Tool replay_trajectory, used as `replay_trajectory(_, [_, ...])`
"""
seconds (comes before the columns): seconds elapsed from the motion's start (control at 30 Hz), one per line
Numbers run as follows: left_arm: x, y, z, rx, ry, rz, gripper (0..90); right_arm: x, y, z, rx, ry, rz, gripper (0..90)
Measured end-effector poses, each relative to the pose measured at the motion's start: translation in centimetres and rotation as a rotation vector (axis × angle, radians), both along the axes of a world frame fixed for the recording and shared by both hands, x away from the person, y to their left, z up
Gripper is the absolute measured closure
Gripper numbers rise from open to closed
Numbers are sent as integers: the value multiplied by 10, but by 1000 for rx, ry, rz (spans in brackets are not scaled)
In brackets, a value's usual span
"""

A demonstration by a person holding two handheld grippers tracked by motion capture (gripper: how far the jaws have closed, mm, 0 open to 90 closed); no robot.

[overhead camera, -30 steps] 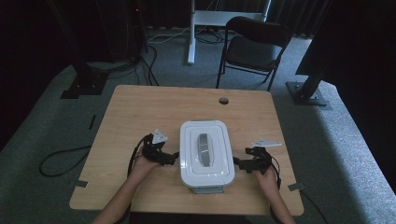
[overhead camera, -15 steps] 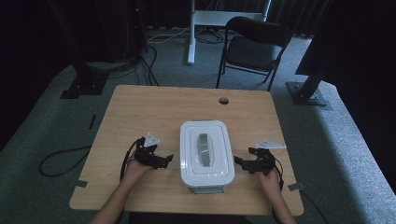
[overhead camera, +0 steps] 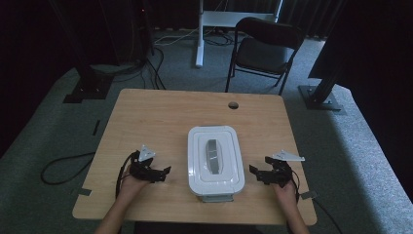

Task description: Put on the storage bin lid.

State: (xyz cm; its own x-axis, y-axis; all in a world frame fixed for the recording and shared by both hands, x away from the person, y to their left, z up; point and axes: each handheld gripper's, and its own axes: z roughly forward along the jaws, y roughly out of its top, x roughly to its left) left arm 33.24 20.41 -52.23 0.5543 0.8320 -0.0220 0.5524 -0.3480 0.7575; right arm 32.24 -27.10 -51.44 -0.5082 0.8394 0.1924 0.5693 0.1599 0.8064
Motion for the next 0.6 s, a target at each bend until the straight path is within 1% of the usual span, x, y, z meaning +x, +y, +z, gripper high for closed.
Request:
replay_trajectory(0.03, [-1,2,-1,2,5,6,1,-1,-1,0,0,3,-5,127])
replay_trajectory(0.1, [-3,7,-4,10,12,20,1,-3,-4,0,4,-11,-20,127])
replay_trajectory(0.17, [-5,12,-6,4,23,29,1,-4,-7,-1,0,-7,-37,127])
replay_trajectory(0.23, [-7,17,-7,-1,28,41,2,-5,-9,-3,-3,-12,-52,127])
replay_trajectory(0.37, [-12,25,-10,-2,31,58,1,-6,-14,-5,-18,-4,-76,127])
replay_trajectory(0.47, [-15,31,-12,-3,44,63,1,-8,-17,-8,-16,1,-86,127])
replay_trajectory(0.53, [-16,34,-14,3,51,72,1,-10,-20,-10,-25,6,-95,127])
replay_trajectory(0.6, [-18,38,-15,1,54,82,1,-11,-22,-11,-32,7,-110,127])
